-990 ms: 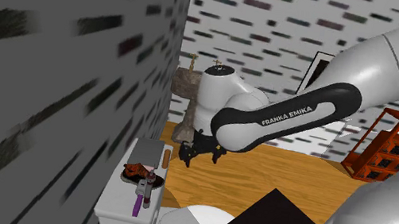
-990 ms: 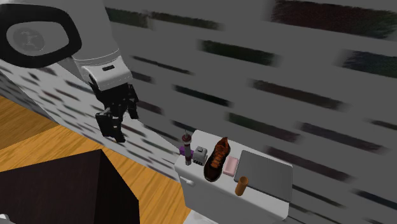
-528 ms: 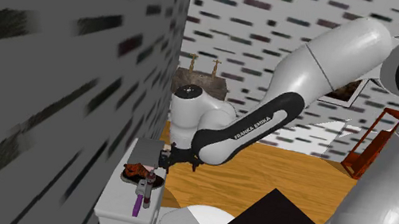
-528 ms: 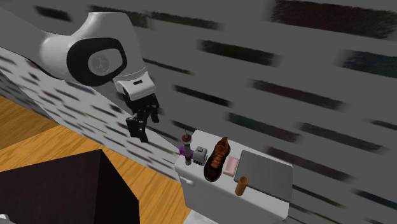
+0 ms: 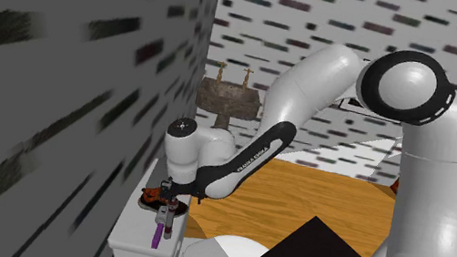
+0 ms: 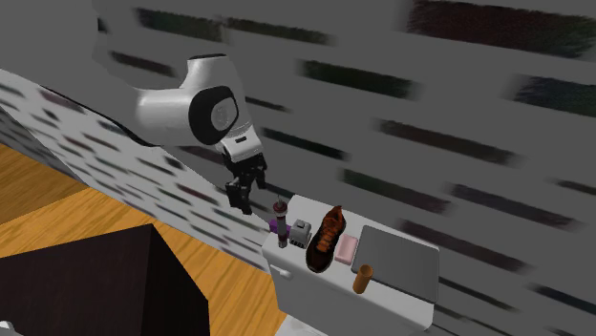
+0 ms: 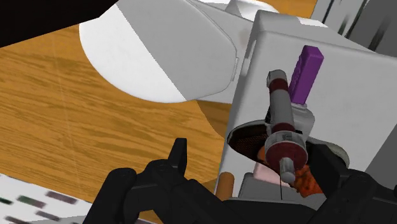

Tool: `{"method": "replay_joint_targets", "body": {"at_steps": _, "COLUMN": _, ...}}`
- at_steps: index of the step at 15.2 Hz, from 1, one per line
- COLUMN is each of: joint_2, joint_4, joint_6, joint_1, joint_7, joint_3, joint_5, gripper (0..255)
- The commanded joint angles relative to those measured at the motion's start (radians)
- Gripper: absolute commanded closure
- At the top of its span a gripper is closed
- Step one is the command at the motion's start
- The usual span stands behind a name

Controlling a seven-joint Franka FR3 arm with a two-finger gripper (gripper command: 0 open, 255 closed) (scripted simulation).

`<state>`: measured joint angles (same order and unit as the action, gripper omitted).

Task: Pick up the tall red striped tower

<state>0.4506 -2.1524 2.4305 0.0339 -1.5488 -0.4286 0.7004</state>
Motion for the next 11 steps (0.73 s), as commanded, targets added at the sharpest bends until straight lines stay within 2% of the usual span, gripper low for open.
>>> {"method": "replay_joint_targets", "body": {"at_steps": 1, "joint_2": 0.095, "joint_4": 0.086, "joint_6": -0.002, "joint_1": 0.041, "joint_7": -0.059, "joint_3": 0.042, "joint_5": 0.056, "gripper": 0}}
{"method": "replay_joint_targets", "body": {"at_steps": 4, "joint_2": 0.213, "joint_4": 0.209, "joint_6": -0.014, "joint_1": 0.093, "joint_7": -0.116, "joint_3": 0.090, "joint_5": 0.100, "gripper": 0}}
{"method": "replay_joint_targets", "body": {"at_steps": 11, "joint_2": 0.287, "joint_4": 0.242, "joint_6": 0.022, "joint_1": 0.118, "joint_7": -0.154, "joint_3": 0.123, "joint_5": 0.140, "gripper": 0}}
